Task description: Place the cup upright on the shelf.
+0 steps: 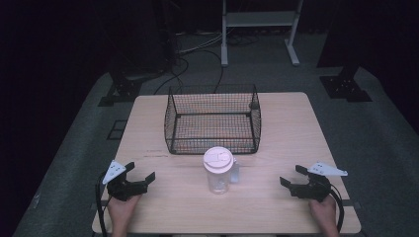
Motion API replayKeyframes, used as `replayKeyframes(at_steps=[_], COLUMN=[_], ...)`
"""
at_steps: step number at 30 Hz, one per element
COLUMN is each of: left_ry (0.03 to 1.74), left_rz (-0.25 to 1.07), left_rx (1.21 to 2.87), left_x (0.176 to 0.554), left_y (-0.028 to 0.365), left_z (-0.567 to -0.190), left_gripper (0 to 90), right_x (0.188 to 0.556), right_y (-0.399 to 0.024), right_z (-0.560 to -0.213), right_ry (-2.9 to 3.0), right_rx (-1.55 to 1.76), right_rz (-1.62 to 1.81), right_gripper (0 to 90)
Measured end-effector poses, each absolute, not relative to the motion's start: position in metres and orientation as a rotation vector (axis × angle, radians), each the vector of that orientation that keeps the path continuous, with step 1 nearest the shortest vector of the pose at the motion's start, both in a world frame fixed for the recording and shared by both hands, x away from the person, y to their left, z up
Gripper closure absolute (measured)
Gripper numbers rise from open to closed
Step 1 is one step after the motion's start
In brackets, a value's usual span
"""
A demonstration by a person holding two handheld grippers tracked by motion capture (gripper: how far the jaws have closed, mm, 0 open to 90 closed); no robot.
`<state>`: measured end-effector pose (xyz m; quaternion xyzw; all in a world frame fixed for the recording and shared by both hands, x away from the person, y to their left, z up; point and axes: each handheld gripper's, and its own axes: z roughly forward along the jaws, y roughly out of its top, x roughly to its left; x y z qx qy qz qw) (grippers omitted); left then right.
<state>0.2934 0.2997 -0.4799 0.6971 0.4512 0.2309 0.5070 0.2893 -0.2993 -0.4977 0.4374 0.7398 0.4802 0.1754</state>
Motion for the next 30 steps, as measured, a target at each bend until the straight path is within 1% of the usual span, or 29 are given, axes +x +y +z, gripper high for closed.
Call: replayKeyframes(at_steps=[17, 30], left_ry=[1.057, 0.991], left_rz=[0.556, 0.558], left_rx=[1.690, 1.711], left_x=[0.291, 0.288], left_y=[0.292, 0.283], left_z=[-0.478, -0.473], left_gripper=[0.0, 0.0], right_x=[0.289, 0.289], right_y=[-0.300, -0.299], right_z=[-0.498, -0.498], right_ry=[2.094, 2.098], right_rx=[1.243, 1.240], right_rz=[1.368, 1.359], right_gripper=[12.9, 12.9])
